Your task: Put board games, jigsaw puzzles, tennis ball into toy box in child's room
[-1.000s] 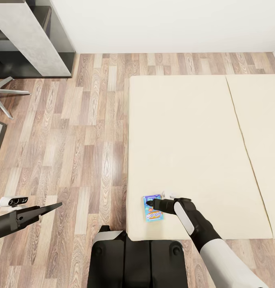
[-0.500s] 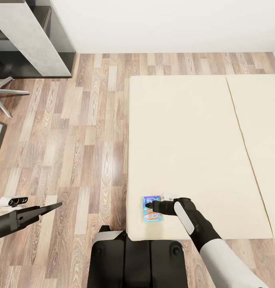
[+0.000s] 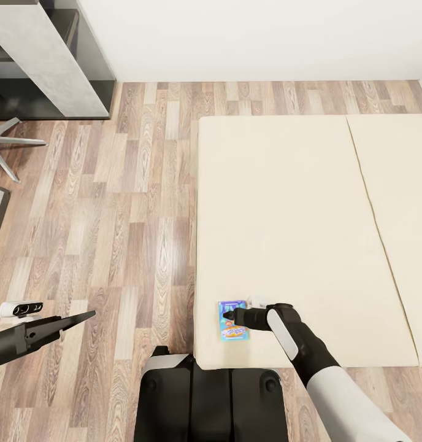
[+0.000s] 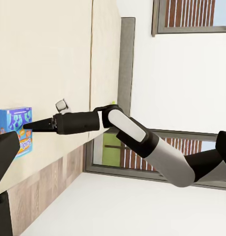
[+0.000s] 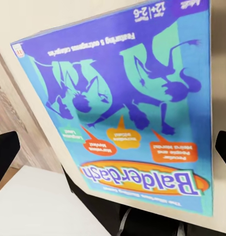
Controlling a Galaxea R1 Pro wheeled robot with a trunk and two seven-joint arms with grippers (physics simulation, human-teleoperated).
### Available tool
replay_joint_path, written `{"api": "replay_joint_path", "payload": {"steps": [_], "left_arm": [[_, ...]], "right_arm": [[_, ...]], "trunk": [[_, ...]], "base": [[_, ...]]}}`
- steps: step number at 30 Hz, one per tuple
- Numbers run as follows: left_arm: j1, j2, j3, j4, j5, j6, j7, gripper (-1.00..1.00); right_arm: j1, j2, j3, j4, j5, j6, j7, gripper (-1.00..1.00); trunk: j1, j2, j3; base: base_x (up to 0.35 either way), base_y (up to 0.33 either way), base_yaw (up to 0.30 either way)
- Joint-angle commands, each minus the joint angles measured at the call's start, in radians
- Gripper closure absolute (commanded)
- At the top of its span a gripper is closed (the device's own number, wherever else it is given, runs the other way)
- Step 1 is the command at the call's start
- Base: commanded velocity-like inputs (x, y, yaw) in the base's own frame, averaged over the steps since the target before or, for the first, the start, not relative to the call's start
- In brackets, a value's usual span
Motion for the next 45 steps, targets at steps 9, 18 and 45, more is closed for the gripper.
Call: {"api": "replay_joint_path", "payload": {"steps": [9, 18, 45], "left_arm": [[0.000, 0.000, 0.000, 0.000, -0.001, 0.011, -0.004, -1.00], [0.000, 0.000, 0.000, 0.000, -0.001, 0.011, -0.004, -1.00], [0.000, 0.000, 0.000, 0.000, -0.001, 0.011, -0.004, -1.00]], "right_arm": [[0.000, 0.000, -0.003, -0.001, 0.008, 0.002, 0.001, -1.00], [-0.001, 0.000, -0.003, -0.001, 0.007, 0.002, -0.001, -1.00], [0.000, 0.000, -0.003, -0.002, 0.007, 0.002, 0.005, -1.00]], "trunk": [[0.001, -0.002, -0.001], [0.001, -0.002, -0.001], [0.001, -0.002, -0.001]], "base": [[0.000, 0.000, 0.000], [0.000, 0.029, 0.000], [0.000, 0.067, 0.000]]}}
